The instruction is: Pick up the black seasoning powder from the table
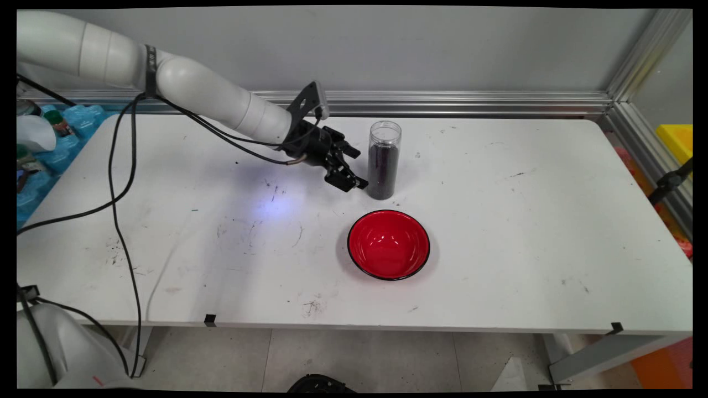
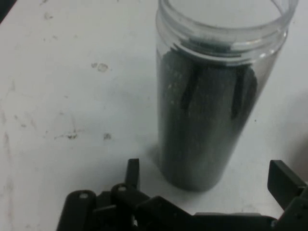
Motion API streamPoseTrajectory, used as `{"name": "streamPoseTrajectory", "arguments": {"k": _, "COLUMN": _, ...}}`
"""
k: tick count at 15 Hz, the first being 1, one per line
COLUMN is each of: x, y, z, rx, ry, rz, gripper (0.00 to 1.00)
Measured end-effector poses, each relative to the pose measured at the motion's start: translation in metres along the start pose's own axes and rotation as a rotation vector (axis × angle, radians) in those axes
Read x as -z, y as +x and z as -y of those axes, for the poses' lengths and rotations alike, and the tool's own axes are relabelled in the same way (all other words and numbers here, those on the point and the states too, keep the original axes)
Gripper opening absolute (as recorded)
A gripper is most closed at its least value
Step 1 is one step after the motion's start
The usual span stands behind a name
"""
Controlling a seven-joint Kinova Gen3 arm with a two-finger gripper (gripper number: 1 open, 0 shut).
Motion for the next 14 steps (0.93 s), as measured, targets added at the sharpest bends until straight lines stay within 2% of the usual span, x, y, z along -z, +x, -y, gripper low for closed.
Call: {"name": "streamPoseTrajectory", "arguments": {"k": 14, "x": -0.037, "y": 0.005, "z": 0.002, "rx": -0.008, "ry": -0.010, "rz": -0.034, "gripper": 1.00}}
